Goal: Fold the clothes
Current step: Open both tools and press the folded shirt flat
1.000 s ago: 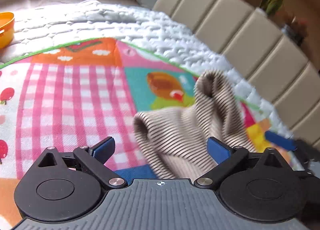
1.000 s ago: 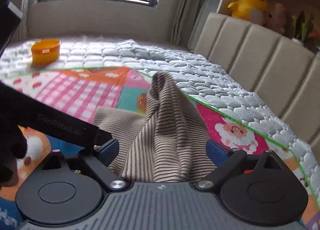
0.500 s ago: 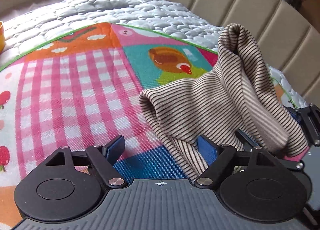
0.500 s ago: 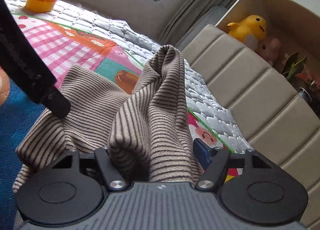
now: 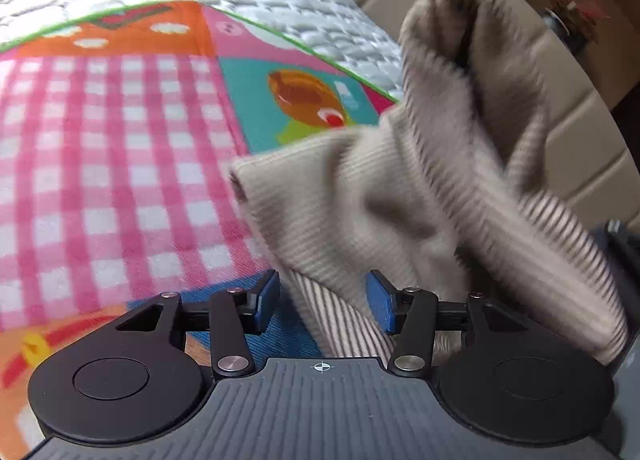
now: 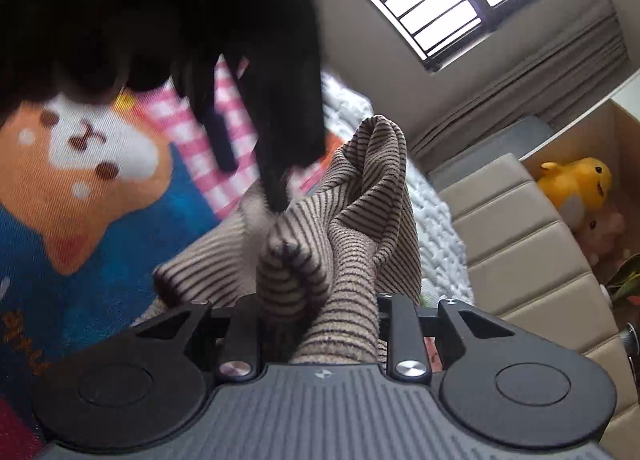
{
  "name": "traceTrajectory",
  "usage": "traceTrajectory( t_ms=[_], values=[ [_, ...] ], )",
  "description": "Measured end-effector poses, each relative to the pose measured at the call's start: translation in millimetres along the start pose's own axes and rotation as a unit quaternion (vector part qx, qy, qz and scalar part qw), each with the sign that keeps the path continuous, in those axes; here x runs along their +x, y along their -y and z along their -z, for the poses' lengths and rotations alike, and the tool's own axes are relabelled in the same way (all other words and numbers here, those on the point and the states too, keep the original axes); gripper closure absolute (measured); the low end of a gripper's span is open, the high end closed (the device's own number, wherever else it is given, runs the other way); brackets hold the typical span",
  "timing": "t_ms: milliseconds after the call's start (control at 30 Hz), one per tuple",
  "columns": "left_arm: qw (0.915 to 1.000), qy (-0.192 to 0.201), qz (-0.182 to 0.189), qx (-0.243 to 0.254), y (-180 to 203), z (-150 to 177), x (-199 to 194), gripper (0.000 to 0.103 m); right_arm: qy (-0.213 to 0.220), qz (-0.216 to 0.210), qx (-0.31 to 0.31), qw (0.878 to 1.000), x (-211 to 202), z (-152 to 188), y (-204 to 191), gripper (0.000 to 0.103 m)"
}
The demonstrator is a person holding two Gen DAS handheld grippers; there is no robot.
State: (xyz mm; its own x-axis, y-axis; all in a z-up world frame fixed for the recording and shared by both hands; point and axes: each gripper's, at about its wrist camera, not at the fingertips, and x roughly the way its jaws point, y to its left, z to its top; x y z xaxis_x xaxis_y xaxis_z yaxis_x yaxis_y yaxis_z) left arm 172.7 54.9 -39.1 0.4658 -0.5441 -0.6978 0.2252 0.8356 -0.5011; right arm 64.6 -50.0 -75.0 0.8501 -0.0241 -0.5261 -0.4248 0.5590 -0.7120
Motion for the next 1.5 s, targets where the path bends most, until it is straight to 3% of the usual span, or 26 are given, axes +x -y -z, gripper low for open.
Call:
traceTrajectory(
  t_ms=[100,200,367,400,533,567,600,700,800,867,933,1033,1100,1200,1400,1500],
  values=[
    [0.9973,0.064,-0.002,-0.038,-23,-8,-38,0.043,0.01,0.031,-0.052,0.998,-2,-2,-22,0.077],
    [0.9903,0.11,0.046,-0.072,-34,-12,-60,0.041,0.019,0.03,-0.081,0.996,-8,-7,-30,0.077],
    [0.9853,0.115,0.124,-0.028,-1,-18,-47,0.036,0.028,0.046,-0.165,0.985,-7,-7,-55,0.076],
    [0.9868,0.11,0.118,-0.013,6,-18,-41,0.035,0.028,0.043,-0.16,0.986,-7,-8,-54,0.075],
    [0.9967,0.069,0.006,0.043,15,-16,-15,0.042,0.021,-0.006,-0.077,0.997,-18,-14,-29,0.065],
    [0.9972,0.057,-0.018,0.045,8,-13,-12,0.032,0.024,-0.028,-0.048,0.998,-24,-15,-21,0.06],
    [0.9975,0.05,-0.03,0.041,-2,-10,-11,0.029,0.028,-0.049,-0.018,0.998,-30,-15,-12,0.05],
    [0.9982,0.044,-0.036,0.02,-19,-12,-14,0.029,0.053,-0.119,0.066,0.989,-58,-11,13,0.024],
    [0.9979,0.041,-0.046,0.023,-23,-11,-15,0.027,0.106,-0.141,0.127,0.976,-85,-8,37,0.015],
    [0.9976,0.039,-0.05,0.027,-23,-9,-18,0.026,0.137,-0.12,0.154,0.971,-96,-9,49,0.001],
    [0.9971,0.039,-0.056,0.033,-22,-9,-19,0.025,0.154,-0.085,0.185,0.967,-94,-13,57,0.0],
    [0.9968,0.037,-0.06,0.037,-20,-8,-18,0.024,0.118,-0.037,0.245,0.962,-60,-14,68,0.0],
    [0.9965,0.037,-0.063,0.039,-19,-7,-18,0.024,0.071,-0.023,0.281,0.957,-32,-10,68,0.0],
    [0.9965,0.036,-0.065,0.039,-21,-6,-18,0.023,-0.011,-0.072,0.311,0.948,4,-2,49,0.0],
    [0.9955,0.027,-0.077,0.047,-21,-4,-13,0.02,-0.022,-0.066,0.315,0.946,9,2,35,0.0],
    [0.9954,0.026,-0.08,0.047,-22,-5,-12,0.018,-0.036,-0.085,0.315,0.945,8,-3,42,0.0]
  ],
)
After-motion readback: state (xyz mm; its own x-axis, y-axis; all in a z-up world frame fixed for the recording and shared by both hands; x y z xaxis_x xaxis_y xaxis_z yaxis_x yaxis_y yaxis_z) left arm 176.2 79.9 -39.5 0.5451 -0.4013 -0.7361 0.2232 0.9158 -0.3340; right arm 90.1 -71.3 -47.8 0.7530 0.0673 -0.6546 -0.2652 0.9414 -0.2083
